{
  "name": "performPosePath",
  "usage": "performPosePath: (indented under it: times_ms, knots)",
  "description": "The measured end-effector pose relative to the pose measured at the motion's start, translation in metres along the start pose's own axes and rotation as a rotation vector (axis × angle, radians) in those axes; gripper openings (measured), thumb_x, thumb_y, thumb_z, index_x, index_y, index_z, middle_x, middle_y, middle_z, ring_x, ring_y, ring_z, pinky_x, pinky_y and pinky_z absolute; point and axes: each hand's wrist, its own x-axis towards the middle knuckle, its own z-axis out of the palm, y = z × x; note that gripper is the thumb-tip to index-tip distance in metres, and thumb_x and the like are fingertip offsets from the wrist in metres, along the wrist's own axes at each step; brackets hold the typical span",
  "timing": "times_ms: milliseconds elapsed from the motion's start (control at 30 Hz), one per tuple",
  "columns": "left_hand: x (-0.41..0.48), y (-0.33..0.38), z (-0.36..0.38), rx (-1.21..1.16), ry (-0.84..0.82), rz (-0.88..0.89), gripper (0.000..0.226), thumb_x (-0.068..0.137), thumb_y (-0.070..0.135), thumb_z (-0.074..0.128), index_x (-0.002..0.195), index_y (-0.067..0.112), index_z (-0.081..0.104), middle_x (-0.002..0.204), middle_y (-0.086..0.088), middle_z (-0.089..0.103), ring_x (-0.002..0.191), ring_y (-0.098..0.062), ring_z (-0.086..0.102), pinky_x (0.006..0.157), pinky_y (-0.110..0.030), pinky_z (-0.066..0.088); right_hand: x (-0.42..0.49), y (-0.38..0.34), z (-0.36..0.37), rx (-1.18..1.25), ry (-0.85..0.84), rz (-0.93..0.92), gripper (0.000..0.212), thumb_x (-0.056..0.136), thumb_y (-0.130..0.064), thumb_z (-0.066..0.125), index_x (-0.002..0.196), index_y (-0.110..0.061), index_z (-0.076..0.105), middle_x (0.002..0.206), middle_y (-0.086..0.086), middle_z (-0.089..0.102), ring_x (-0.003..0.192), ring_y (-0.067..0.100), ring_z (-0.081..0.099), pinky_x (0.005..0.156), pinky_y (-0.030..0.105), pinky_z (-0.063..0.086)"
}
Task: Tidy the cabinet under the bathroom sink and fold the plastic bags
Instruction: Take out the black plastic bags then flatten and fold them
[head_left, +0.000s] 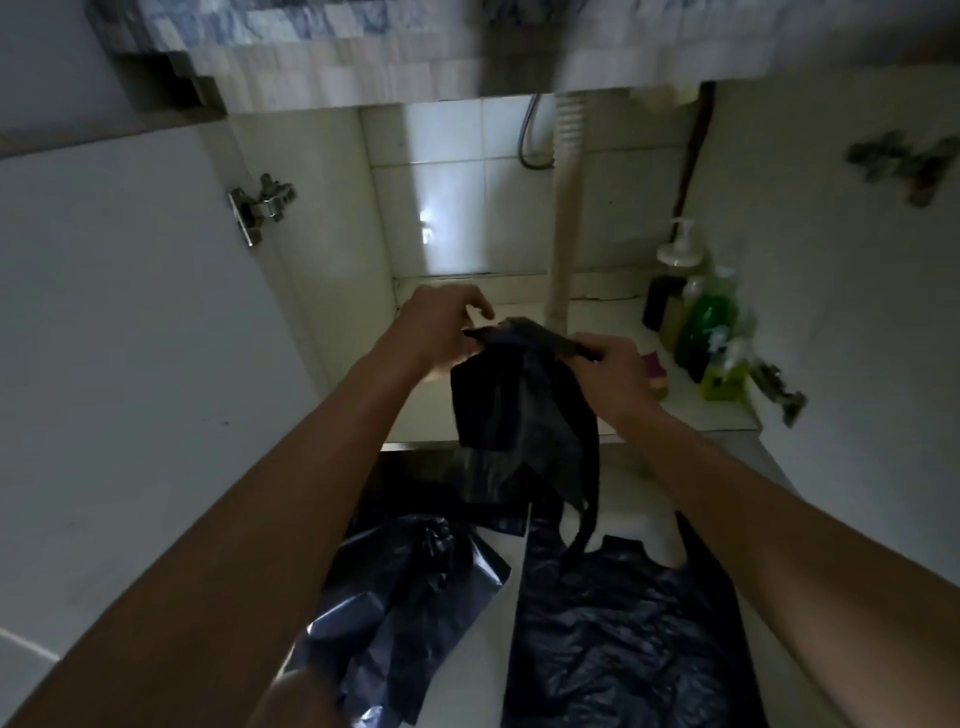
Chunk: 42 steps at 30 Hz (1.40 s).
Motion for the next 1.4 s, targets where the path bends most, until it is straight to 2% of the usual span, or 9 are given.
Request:
performPosePath:
  times_ms: [100, 233, 333, 567, 833, 1000, 1100, 1200, 1400]
  knots:
    - [0.009, 0.003, -0.003, 0.106, -0.022, -0.094, 0.015, 0.076, 0.031, 0.077, 0.09, 0.03, 0.072, 0.094, 0.007, 0.066, 0.094, -0.017, 0.066, 0.077, -0.027, 0.05, -0.002, 0.002, -0.031, -0.086, 0.049, 0.006, 0.019, 0.095, -0.018, 0.064, 0.108, -0.022, 0.076, 0.097, -0.008, 0.072, 0.086, 0.004, 0.065, 0.064, 0.005, 0.047]
    - [0.016, 0.006, 0.001, 0.202, -0.024, -0.196, 0.019, 0.078, 0.05, 0.066, 0.086, 0.032, 0.064, 0.104, 0.003, 0.064, 0.093, -0.024, 0.06, 0.069, -0.03, 0.04, -0.006, -0.002, -0.062, -0.112, 0.158, 0.002, 0.01, 0.096, -0.023, 0.064, 0.1, -0.024, 0.073, 0.092, -0.008, 0.068, 0.09, 0.012, 0.064, 0.081, 0.026, 0.054]
    - [0.022, 0.002, 0.01, 0.046, 0.039, -0.194, 0.021, 0.08, 0.043, 0.063, 0.088, 0.026, 0.071, 0.096, 0.0, 0.068, 0.087, -0.023, 0.061, 0.066, -0.028, 0.042, -0.012, -0.005, -0.081, -0.195, 0.259, 0.009, 0.008, 0.096, -0.022, 0.06, 0.1, -0.022, 0.068, 0.086, -0.007, 0.064, 0.081, 0.015, 0.062, 0.063, 0.021, 0.049]
    - [0.033, 0.035, 0.029, -0.178, 0.094, 0.058, 0.024, 0.089, 0.044, 0.059, 0.097, 0.026, 0.072, 0.095, 0.004, 0.071, 0.088, -0.015, 0.064, 0.078, -0.033, 0.053, -0.016, -0.003, -0.09, -0.456, 0.089, -0.115, 0.072, 0.079, -0.037, 0.073, 0.144, -0.038, 0.041, 0.127, -0.007, 0.056, 0.104, 0.007, 0.053, 0.092, 0.032, 0.047]
    - [0.041, 0.086, 0.029, -0.169, 0.083, 0.258, 0.023, 0.087, 0.046, 0.06, 0.087, 0.025, 0.068, 0.079, 0.006, 0.066, 0.074, -0.013, 0.062, 0.064, -0.028, 0.045, -0.01, -0.026, -0.087, -0.34, 0.091, -0.216, 0.024, 0.092, -0.025, 0.06, 0.114, -0.021, 0.069, 0.102, 0.001, 0.07, 0.093, 0.019, 0.066, 0.081, 0.032, 0.052]
    - [0.026, 0.128, 0.039, -0.187, 0.147, 0.235, 0.022, 0.09, 0.039, 0.064, 0.083, 0.019, 0.07, 0.072, 0.008, 0.064, 0.069, -0.008, 0.058, 0.061, -0.022, 0.039, -0.023, -0.02, -0.13, -0.292, 0.204, -0.179, 0.013, 0.087, -0.019, 0.059, 0.096, -0.012, 0.065, 0.088, 0.005, 0.067, 0.081, 0.024, 0.062, 0.073, 0.034, 0.048]
    - [0.02, 0.158, 0.036, -0.137, 0.099, 0.233, 0.02, 0.089, 0.039, 0.066, 0.083, 0.02, 0.069, 0.074, 0.006, 0.066, 0.071, -0.011, 0.061, 0.061, -0.024, 0.045, -0.032, -0.022, -0.158, -0.266, -0.007, -0.112, 0.02, 0.082, -0.023, 0.07, 0.098, -0.018, 0.061, 0.093, -0.001, 0.067, 0.084, 0.017, 0.062, 0.071, 0.028, 0.043]
    - [0.014, 0.174, 0.027, -0.037, 0.037, 0.227, 0.021, 0.087, 0.044, 0.065, 0.093, 0.025, 0.072, 0.087, 0.003, 0.07, 0.077, -0.014, 0.063, 0.069, -0.031, 0.052, -0.031, -0.029, -0.17, -0.21, -0.169, -0.06, 0.018, 0.08, -0.036, 0.076, 0.09, -0.03, 0.063, 0.087, -0.006, 0.071, 0.08, 0.012, 0.069, 0.069, 0.029, 0.054]
    - [0.003, 0.179, 0.004, 0.014, 0.04, 0.151, 0.019, 0.089, 0.041, 0.065, 0.088, 0.022, 0.071, 0.076, 0.006, 0.062, 0.071, -0.013, 0.059, 0.061, -0.025, 0.04, -0.033, -0.036, -0.179, -0.219, -0.176, -0.084, 0.011, 0.092, -0.031, 0.064, 0.085, -0.023, 0.062, 0.083, -0.004, 0.068, 0.071, 0.014, 0.064, 0.057, 0.022, 0.043]
